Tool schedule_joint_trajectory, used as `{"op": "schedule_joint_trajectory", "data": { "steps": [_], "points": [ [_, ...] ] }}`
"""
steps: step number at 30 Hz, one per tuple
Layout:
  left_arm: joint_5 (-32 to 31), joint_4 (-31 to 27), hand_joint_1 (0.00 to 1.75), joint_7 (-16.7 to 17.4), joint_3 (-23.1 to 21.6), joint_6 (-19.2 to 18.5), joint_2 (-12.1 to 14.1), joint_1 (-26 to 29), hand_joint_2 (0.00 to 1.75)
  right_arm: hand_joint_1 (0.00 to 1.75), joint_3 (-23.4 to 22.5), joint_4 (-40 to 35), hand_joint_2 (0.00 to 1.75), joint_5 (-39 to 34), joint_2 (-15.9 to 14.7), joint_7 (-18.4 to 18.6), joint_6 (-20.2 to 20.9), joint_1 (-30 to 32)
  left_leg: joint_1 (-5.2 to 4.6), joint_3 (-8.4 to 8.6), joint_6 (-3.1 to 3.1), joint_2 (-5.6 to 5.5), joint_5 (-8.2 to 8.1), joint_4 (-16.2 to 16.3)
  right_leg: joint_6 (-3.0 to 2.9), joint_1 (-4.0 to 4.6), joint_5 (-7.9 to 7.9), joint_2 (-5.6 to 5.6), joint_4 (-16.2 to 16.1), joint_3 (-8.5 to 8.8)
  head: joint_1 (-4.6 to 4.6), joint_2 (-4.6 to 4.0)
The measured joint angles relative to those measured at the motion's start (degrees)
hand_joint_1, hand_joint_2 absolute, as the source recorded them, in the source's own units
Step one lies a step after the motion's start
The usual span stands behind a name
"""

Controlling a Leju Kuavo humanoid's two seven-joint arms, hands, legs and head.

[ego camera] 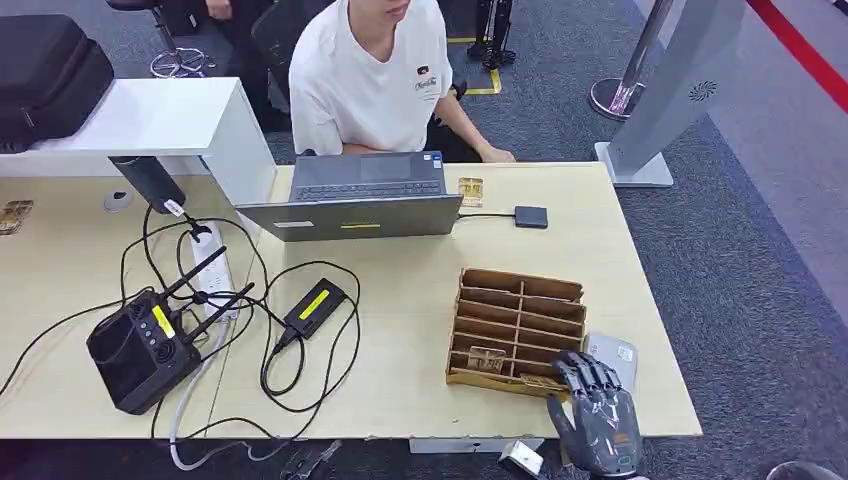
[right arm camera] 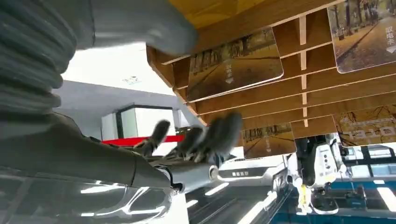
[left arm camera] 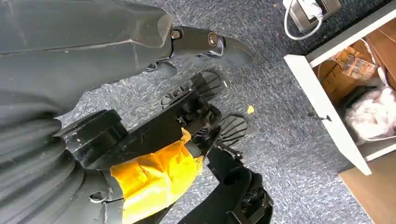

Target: Pass the card to the sensor for recognition and then transmit it.

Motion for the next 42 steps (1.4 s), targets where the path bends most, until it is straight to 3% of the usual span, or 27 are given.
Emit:
{"op": "schedule_joint_trajectory", "data": {
  "steps": [4, 12, 14, 21, 23, 42],
  "points": [
    [0.0, 0.0, 0.00, 0.0, -0.1, 0.0, 0.0, 0.0, 1.75, 1.66, 0.0, 0.0, 1.75, 0.0, 0.0, 0.0, 0.0, 0.0, 0.00, 0.00, 0.00, -0.01, 0.00, 0.0, 0.00, 0.00, 0.00, 0.00, 0.0, 0.00, 0.00, 0.00],
    [-0.8, 0.0, 0.00, 0.3, -1.0, 0.5, 0.0, -0.4, 1.75, 1.71, 0.0, 0.0, 1.75, 0.1, 0.0, 0.0, 0.0, -0.1, 0.00, 0.00, 0.00, 0.00, 0.00, 0.0, 0.00, 0.00, 0.00, 0.00, 0.0, 0.00, 0.02, 0.00],
    [-0.9, 0.0, 0.00, 0.5, -1.2, 0.9, 0.0, -0.5, 1.75, 1.64, -0.1, 0.0, 1.75, 0.2, 0.0, 0.0, 0.0, -0.2, 0.00, 0.01, 0.00, 0.00, 0.00, 0.0, 0.00, 0.00, 0.00, 0.00, 0.0, 0.00, 0.00, 0.00],
    [-1.7, 0.0, 0.00, 1.0, -1.7, 2.5, -0.2, -0.7, 1.75, 1.64, -0.7, 0.0, 1.75, 0.6, 0.5, 0.0, 0.0, -0.3, 0.01, 0.03, 0.00, 0.01, 0.00, 0.0, -0.01, 0.01, 0.00, 0.01, 0.0, 0.00, 0.00, 0.00],
    [-1.7, 0.0, 0.00, 1.0, -1.8, 2.6, -0.3, -0.7, 1.75, 1.55, -0.8, 0.0, 1.75, 0.6, 0.5, 0.0, 0.0, -0.3, 0.01, 0.03, -0.01, 0.01, 0.00, 0.0, -0.01, 0.01, 0.00, 0.01, 0.0, 0.00, 0.00, 0.00],
    [-5.0, -0.2, 0.00, 1.9, -2.9, 7.1, -0.9, -1.1, 1.75, 1.55, -1.5, 0.0, 1.75, 0.7, 1.0, 0.0, 0.0, -0.3, 0.01, 0.06, -0.01, 0.03, 0.01, 0.0, -0.02, 0.01, 0.02, 0.02, 0.0, 0.02, 0.00, 0.00]
  ]
}}
